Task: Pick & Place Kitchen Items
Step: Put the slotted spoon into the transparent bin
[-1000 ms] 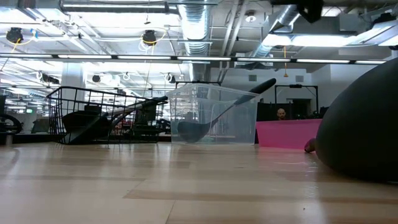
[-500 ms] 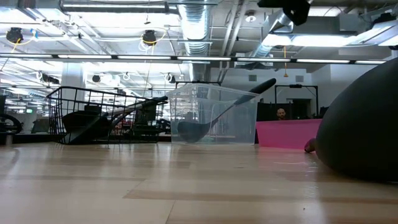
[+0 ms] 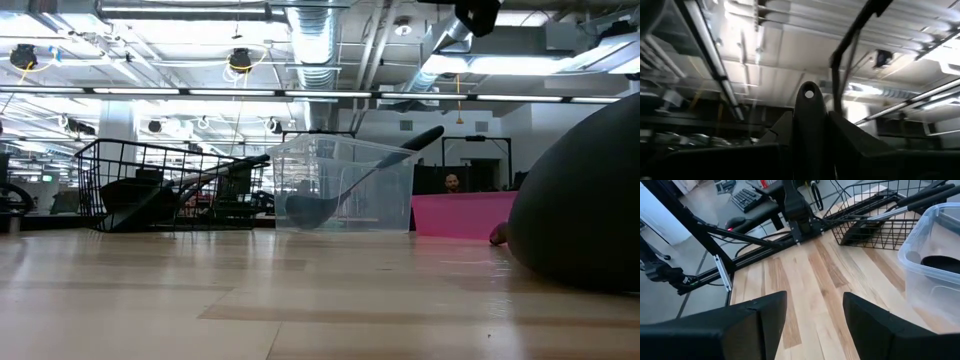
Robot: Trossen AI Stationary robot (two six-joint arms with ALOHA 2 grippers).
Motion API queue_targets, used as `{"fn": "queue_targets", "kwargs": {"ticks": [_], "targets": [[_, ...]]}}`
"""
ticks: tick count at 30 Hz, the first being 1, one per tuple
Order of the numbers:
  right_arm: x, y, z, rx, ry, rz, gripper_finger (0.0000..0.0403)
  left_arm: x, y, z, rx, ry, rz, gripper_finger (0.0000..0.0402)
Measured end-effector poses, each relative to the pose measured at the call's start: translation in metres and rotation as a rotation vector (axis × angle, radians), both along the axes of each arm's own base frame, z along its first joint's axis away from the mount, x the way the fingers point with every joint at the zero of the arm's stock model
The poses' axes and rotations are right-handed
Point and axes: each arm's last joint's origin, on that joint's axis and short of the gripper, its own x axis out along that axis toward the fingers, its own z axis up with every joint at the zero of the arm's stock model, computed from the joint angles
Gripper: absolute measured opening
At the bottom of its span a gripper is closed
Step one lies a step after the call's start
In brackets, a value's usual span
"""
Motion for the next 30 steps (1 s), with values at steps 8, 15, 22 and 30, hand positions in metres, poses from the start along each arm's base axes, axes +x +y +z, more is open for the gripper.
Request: {"fn": "queue_targets", "kwargs": {"ticks": [8, 15, 22, 30], "targets": [[0.000, -0.001, 0.000, -0.005, 0.002, -0.011, 0.0191, 0.024, 0.062, -0.010, 0.031, 0.040, 0.222, 0.0064], [0.008, -0.023, 0.006, -0.087, -0.072, -0.120, 0.0192, 0.068, 0.100, -0.033, -0.056, 0.111, 0.105, 0.0064], [0.020, -0.051, 0.018, -0.227, -0.210, -0.186, 0.0202, 0.115, 0.104, -0.041, -0.120, 0.115, -0.130, 0.0064], [0.023, -0.071, 0.034, -0.310, -0.378, -0.103, 0.0233, 0.125, 0.105, -0.040, -0.148, 0.104, -0.183, 0.0064]]}}
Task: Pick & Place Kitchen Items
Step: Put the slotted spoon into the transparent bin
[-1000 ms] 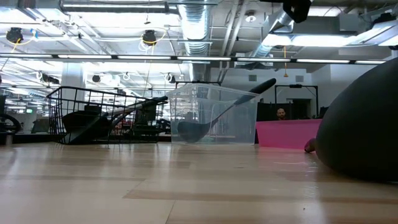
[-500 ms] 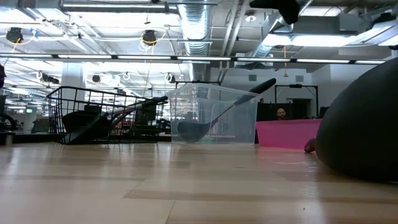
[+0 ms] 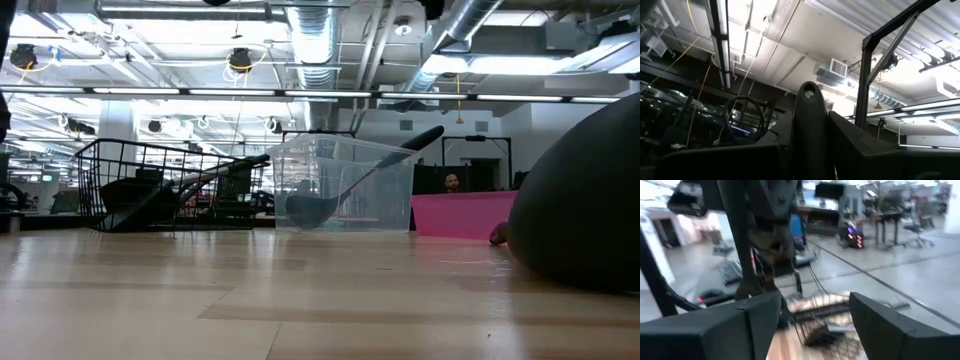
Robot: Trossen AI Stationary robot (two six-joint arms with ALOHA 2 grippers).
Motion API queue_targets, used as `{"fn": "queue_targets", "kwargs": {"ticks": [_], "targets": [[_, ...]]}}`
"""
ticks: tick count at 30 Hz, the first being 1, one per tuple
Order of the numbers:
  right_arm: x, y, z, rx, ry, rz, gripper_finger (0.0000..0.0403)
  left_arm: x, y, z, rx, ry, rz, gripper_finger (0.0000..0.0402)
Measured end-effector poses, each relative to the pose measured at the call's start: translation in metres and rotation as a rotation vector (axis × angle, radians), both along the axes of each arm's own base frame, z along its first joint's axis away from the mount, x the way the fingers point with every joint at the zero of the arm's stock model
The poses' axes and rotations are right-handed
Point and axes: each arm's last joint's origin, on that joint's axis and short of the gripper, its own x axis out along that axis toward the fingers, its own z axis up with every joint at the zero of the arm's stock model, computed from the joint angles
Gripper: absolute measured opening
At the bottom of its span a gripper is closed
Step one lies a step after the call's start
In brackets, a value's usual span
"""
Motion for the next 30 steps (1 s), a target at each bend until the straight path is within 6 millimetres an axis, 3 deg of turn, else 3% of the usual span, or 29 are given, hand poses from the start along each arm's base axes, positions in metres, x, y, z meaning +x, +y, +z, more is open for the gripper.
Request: {"fn": "queue_targets", "kwargs": {"ticks": [11, 17, 24, 30], "targets": [[0.046, -0.019, -0.021, -0.036, -0.028, 0.222, 0.0250, 0.000, -0.003, 0.000, -0.001, -0.001, -0.009, 0.0064], [0.076, -0.026, -0.018, -0.117, -0.017, 0.360, 0.0250, 0.001, -0.007, 0.000, 0.006, 0.005, -0.046, 0.0066], [0.085, -0.028, -0.004, -0.147, -0.052, 0.527, 0.0249, -0.001, -0.011, 0.002, -0.004, -0.002, -0.077, 0.0066], [0.083, -0.027, -0.002, -0.145, -0.047, 0.554, 0.0249, -0.001, -0.013, 0.002, 0.000, 0.001, -0.106, 0.0066]]}}
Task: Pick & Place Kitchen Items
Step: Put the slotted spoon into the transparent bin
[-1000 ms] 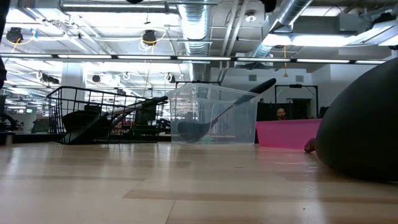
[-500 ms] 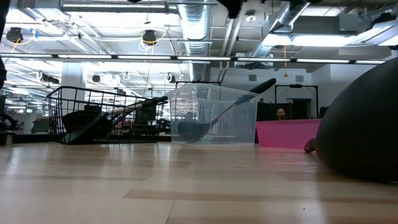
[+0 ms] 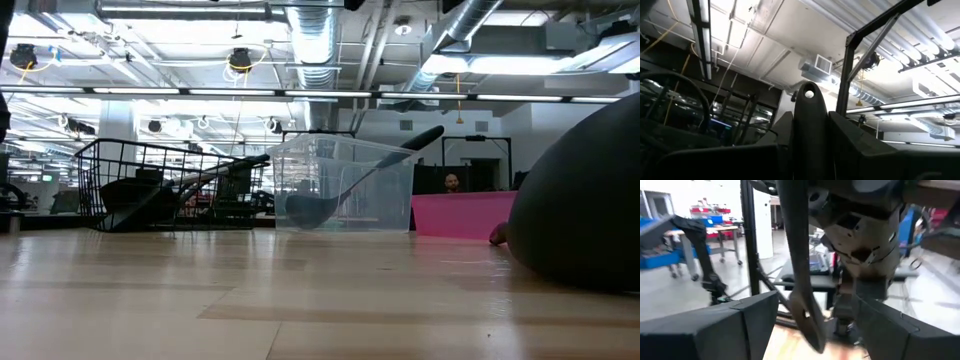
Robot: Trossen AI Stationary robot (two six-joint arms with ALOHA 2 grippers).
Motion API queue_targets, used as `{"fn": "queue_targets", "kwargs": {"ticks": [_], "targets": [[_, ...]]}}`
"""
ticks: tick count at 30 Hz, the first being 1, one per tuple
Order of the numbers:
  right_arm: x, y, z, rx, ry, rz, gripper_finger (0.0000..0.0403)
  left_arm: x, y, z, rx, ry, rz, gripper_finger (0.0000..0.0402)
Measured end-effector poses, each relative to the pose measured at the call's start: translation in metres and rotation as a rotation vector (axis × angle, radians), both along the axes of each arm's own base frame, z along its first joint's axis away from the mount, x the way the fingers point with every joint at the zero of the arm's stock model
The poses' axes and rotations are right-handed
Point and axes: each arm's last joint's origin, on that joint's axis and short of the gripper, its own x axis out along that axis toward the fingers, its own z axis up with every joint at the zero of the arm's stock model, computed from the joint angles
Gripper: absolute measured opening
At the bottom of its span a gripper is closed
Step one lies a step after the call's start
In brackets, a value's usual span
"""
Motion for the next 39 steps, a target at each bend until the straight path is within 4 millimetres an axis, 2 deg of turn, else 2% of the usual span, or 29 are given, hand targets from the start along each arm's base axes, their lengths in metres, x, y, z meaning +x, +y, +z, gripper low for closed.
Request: {"fn": "queue_targets", "kwargs": {"ticks": [4, 9, 15, 19, 21, 24, 32, 39], "targets": [[-0.015, 0.001, 0.007, 0.043, 0.071, 0.027, 0.0249, 0.000, -0.001, 0.000, 0.007, 0.002, -0.012, 0.0066], [-0.054, 0.001, 0.016, 0.043, 0.227, -0.009, 0.0249, -0.001, -0.006, 0.001, 0.013, 0.006, -0.065, 0.0066], [-0.105, 0.009, 0.054, -0.091, 0.057, -0.158, 0.0249, 0.000, -0.013, 0.000, 0.019, 0.019, -0.092, 0.0066], [-0.124, 0.017, 0.076, -0.173, -0.115, -0.263, 0.0249, 0.000, -0.013, 0.000, 0.013, 0.026, -0.098, 0.0066], [-0.125, 0.020, 0.084, -0.193, -0.202, -0.263, 0.0249, 0.001, -0.013, -0.001, 0.004, 0.032, -0.105, 0.0066], [-0.116, 0.023, 0.088, -0.198, -0.284, -0.238, 0.0249, 0.003, -0.013, -0.004, 0.000, 0.067, -0.105, 0.0066], [-0.079, 0.029, 0.069, -0.192, -0.233, -0.150, 0.0249, 0.007, -0.013, -0.009, -0.027, 0.137, -0.122, 0.0066], [-0.074, 0.031, 0.065, -0.175, -0.214, -0.098, 0.0249, 0.012, -0.016, -0.016, -0.048, 0.234, -0.198, 0.0066]]}}
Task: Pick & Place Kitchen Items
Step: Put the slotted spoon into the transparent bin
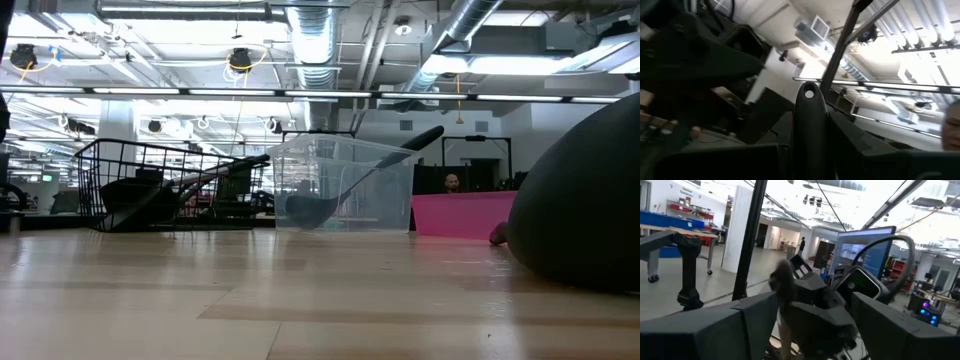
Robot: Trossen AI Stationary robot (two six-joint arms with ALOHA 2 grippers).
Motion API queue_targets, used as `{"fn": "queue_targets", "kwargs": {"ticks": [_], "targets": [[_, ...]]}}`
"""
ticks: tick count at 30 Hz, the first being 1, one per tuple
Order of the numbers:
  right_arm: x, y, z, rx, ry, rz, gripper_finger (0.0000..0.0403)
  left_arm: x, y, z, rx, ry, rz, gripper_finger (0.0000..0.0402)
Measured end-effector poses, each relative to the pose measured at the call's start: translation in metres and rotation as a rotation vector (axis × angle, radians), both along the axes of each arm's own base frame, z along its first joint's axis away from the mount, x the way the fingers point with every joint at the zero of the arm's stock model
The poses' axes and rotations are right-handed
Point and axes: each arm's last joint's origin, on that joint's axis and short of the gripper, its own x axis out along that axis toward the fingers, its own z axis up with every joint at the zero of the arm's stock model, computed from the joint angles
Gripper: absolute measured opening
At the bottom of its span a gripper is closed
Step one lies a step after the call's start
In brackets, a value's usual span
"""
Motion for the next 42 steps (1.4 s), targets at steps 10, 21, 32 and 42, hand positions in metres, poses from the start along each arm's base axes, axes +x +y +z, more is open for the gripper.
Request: {"fn": "queue_targets", "kwargs": {"ticks": [10, 21, 32, 42], "targets": [[-0.002, 0.007, 0.001, 0.025, 0.015, 0.076, 0.0249, 0.002, 0.000, -0.003, -0.050, 0.069, -0.043, 0.0066], [0.000, 0.011, -0.001, 0.026, 0.023, 0.096, 0.0221, 0.002, 0.000, -0.004, -0.060, 0.080, -0.046, 0.0066], [0.000, 0.011, -0.001, 0.026, 0.023, 0.096, 0.0170, 0.004, 0.000, -0.006, -0.067, 0.106, -0.037, 0.0066], [0.001, 0.011, -0.004, -0.007, 0.042, 0.089, 0.0045, 0.004, 0.001, -0.007, -0.078, 0.119, -0.037, 0.0067]]}}
